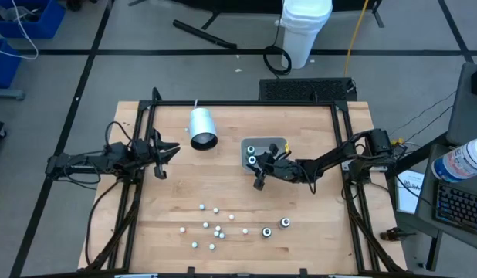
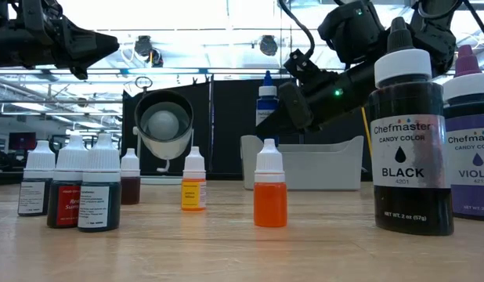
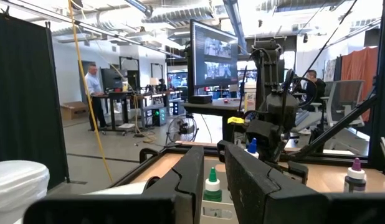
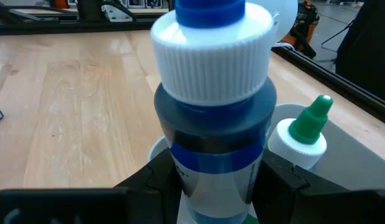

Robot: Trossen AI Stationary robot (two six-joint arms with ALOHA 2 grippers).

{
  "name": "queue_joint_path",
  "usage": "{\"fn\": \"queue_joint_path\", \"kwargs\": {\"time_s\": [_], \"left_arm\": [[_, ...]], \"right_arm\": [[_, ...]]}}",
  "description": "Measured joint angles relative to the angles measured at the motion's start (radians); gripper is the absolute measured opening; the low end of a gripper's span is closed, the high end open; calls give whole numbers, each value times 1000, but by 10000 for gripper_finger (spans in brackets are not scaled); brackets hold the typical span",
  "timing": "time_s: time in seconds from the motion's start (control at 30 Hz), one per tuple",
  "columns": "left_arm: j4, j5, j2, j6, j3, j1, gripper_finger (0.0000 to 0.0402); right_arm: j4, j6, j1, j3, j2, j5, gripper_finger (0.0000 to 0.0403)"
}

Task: Pick & Place food coloring
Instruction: Put the blue food coloring bottle into the gray bin

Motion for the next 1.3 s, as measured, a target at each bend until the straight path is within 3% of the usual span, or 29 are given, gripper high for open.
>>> {"fn": "queue_joint_path", "kwargs": {"time_s": [0.3,0.47,0.97,1.3], "left_arm": [[0,0,0,0,0,0,72],[0,0,0,0,0,0,72],[0,0,0,0,0,0,72],[0,0,0,0,0,0,72]], "right_arm": [[29,1,0,0,0,-6,142],[20,57,-12,1,0,-80,142],[-108,101,-29,-8,0,-48,142],[91,104,-29,-126,0,0,142]]}}
